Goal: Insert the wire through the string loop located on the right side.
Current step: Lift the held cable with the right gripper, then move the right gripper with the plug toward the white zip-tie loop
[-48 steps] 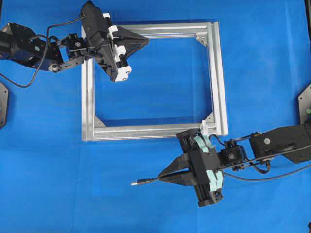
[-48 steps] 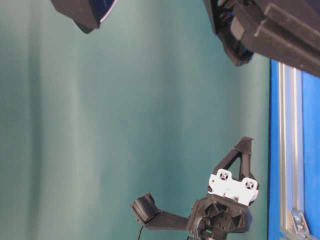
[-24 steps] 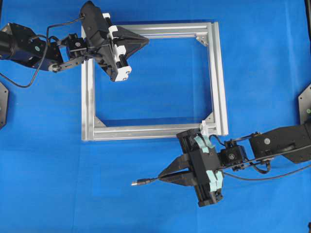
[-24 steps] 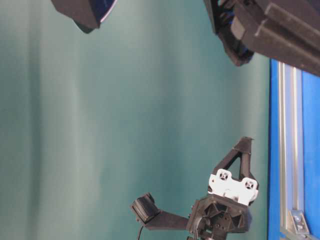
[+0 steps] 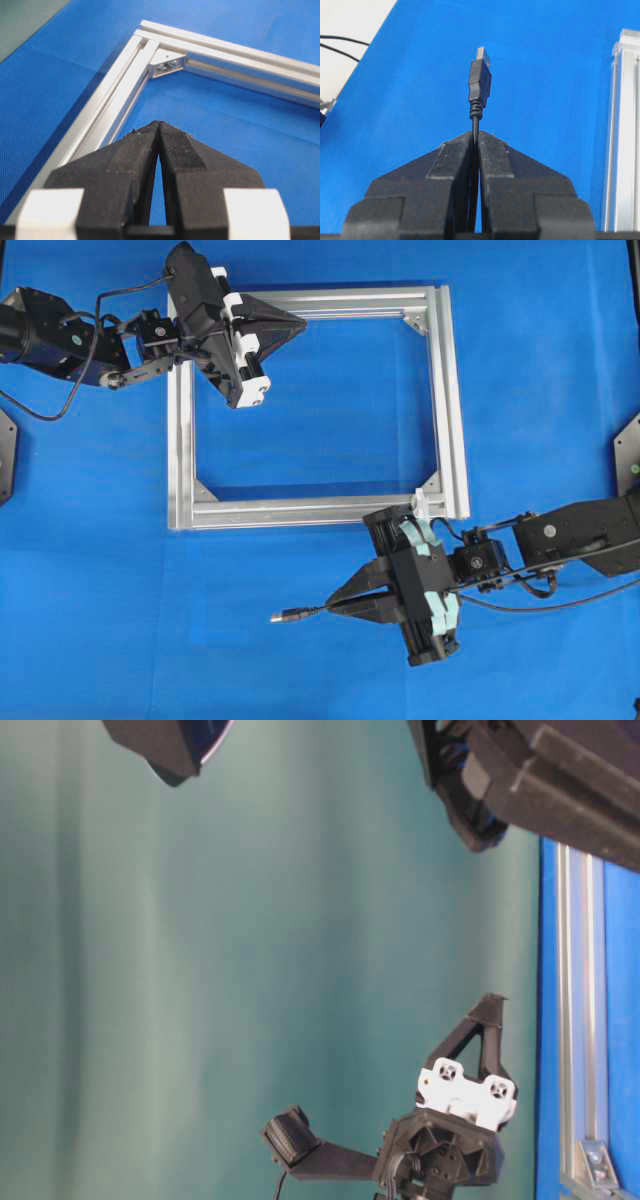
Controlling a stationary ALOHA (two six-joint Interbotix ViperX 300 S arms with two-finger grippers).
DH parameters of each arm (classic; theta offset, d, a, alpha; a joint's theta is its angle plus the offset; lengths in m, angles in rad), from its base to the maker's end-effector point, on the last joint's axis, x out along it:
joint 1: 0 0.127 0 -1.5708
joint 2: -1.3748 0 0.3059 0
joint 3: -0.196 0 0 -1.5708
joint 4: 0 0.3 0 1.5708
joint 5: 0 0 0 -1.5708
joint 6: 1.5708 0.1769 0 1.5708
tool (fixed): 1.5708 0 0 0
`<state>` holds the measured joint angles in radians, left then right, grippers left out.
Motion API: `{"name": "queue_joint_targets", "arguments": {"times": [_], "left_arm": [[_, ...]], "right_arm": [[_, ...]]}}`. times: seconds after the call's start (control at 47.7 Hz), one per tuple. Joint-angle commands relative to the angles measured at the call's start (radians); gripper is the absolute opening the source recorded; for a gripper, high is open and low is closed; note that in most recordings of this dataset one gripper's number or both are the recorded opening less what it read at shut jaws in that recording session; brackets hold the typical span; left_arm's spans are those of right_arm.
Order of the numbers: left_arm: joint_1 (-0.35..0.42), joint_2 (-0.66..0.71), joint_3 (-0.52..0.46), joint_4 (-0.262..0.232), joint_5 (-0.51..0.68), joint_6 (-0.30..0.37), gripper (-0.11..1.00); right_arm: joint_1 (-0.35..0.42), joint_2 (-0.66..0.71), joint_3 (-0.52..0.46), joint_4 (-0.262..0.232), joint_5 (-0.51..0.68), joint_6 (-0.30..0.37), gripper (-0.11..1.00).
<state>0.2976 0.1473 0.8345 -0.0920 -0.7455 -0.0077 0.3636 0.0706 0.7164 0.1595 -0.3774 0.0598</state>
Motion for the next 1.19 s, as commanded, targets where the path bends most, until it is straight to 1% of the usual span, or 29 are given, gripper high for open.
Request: {"name": "queue_joint_targets", "arguments": {"times": [0.0,0.314,0.482,0.608,0.754,0.985,1.174], "left_arm": [[0.003,-0.032,-0.012,0.002,-0.005,-0.002,0.01],[0.003,-0.032,-0.011,0.002,-0.005,-0.003,0.01],[0.003,-0.034,-0.006,0.002,-0.005,-0.003,0.01],[0.003,-0.034,-0.006,0.002,-0.005,-0.005,0.01],[0.003,-0.035,-0.006,0.002,-0.005,-0.006,0.01],[0.003,-0.035,-0.005,0.002,-0.003,-0.006,0.01],[0.002,-0.035,-0.006,0.002,0.002,-0.008,0.01]], "right_arm": [[0.002,-0.026,-0.011,-0.002,-0.003,0.002,-0.03],[0.003,-0.035,0.006,-0.002,-0.003,0.002,-0.03],[0.002,-0.074,0.063,0.003,-0.009,0.005,-0.03],[0.008,-0.123,0.124,0.003,-0.009,0.005,-0.03],[0.017,-0.202,0.222,0.005,-0.009,0.008,-0.03],[0.037,-0.359,0.380,0.017,-0.002,0.009,-0.03],[0.052,-0.499,0.476,0.018,0.077,0.009,-0.03]]}}
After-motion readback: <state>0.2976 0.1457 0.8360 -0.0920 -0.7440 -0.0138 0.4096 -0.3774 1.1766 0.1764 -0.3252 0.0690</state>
